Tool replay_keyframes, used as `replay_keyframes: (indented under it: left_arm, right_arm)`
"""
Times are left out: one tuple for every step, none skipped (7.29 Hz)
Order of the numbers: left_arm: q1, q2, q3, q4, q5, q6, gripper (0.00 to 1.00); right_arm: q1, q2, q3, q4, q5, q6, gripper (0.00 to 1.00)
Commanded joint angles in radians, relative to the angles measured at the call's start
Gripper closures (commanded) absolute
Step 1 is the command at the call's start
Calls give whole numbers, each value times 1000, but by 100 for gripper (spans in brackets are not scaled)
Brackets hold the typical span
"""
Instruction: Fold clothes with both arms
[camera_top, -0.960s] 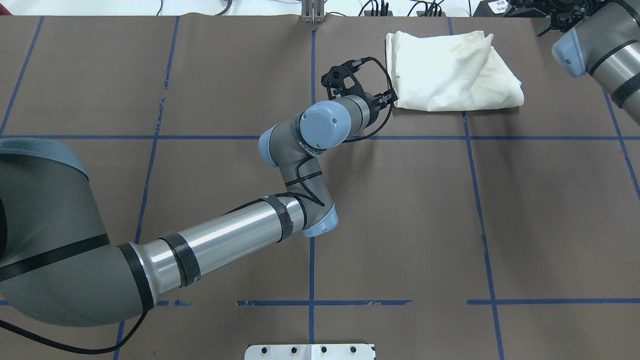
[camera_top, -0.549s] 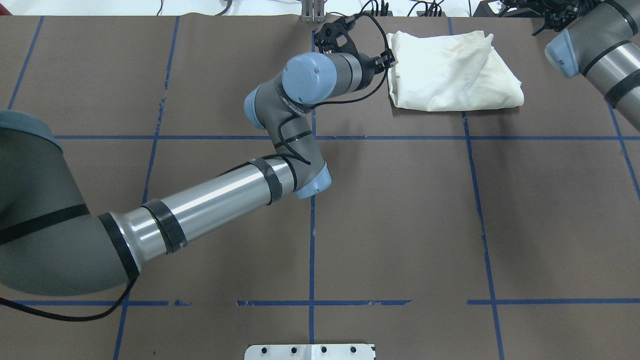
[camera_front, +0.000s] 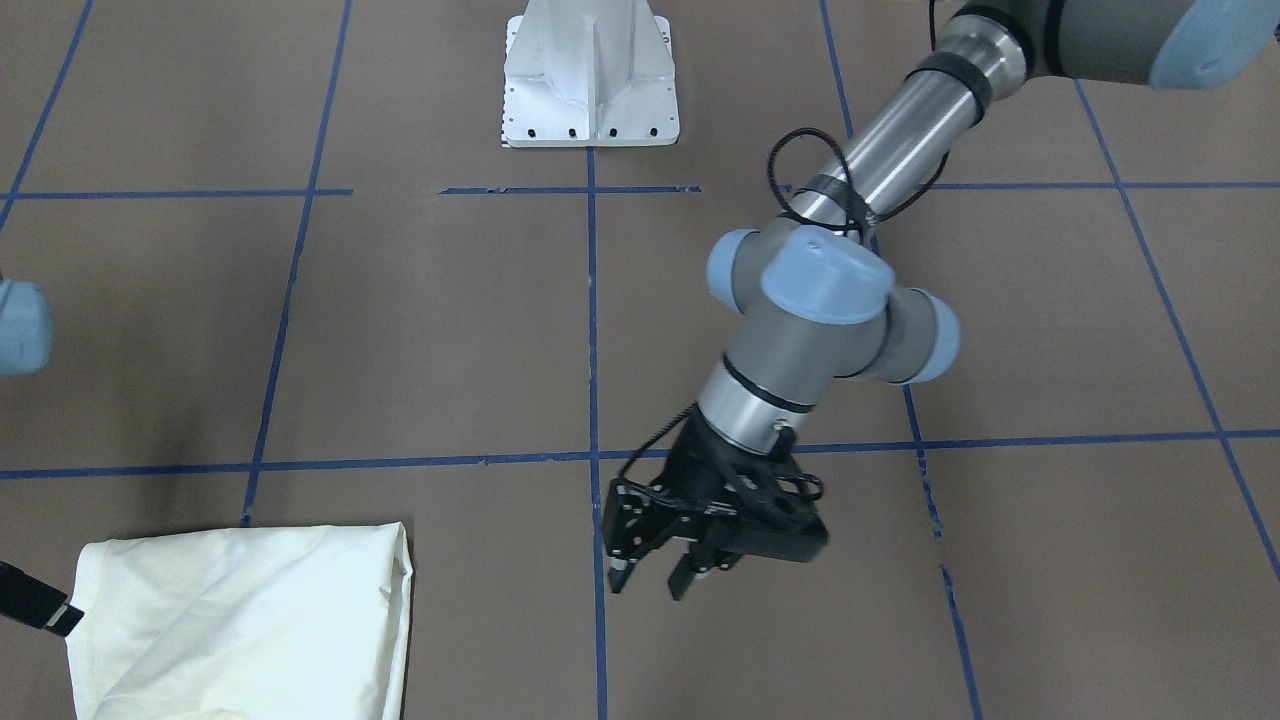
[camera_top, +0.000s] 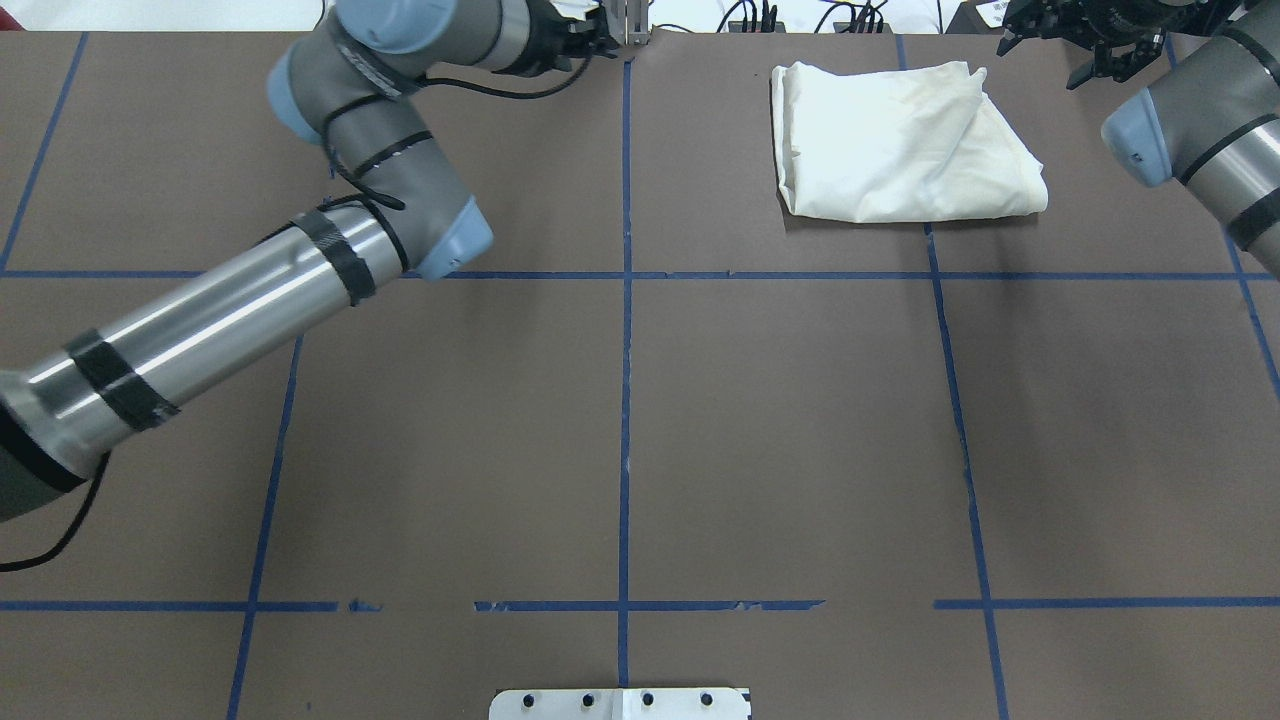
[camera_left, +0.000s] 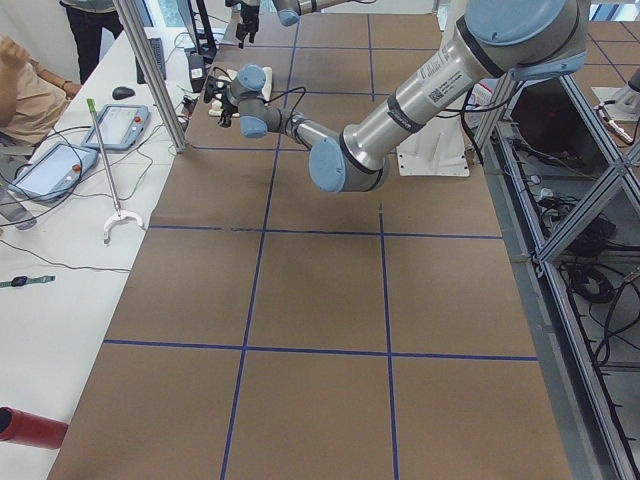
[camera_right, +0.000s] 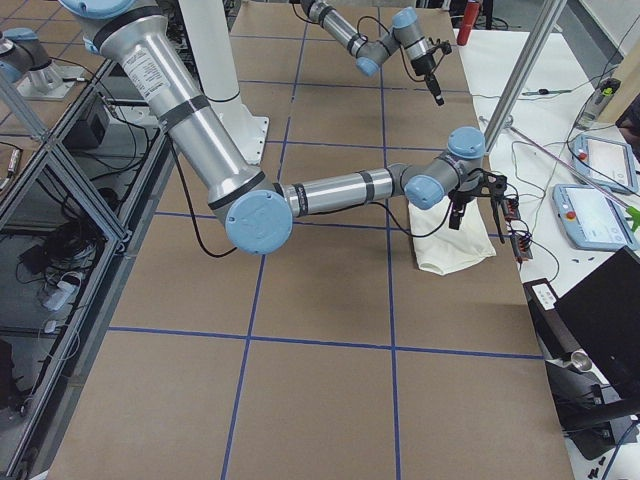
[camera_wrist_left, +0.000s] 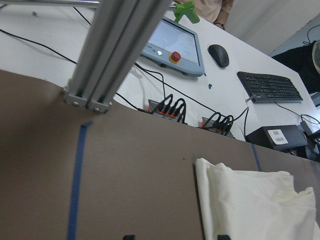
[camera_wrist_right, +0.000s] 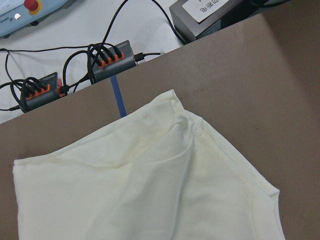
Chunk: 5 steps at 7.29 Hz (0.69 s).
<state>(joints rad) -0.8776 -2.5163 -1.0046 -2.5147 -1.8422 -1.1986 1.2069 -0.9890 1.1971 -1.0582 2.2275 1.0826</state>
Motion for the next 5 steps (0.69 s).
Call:
replay_keyframes:
  left_arm:
    - [-160,169,-95,23,-150,222,37]
    - [-237,221,-95,24,-193,317,37]
    - [-317,276,-95,24,-248,438,37]
    - [-386,319,-91,40,-271,587,36]
    - [-444,335,-91,122,-270,761,36]
  right_arm:
    - [-64,0,36,-3,-21,42,0]
    - [-76,-13,65,-3,-22,78,0]
    - [-76,-46,120,-17,-9,95,0]
    - [-75,-115,222,-69,-3,91,0]
    - [-51,-179,330,-148,6,68,0]
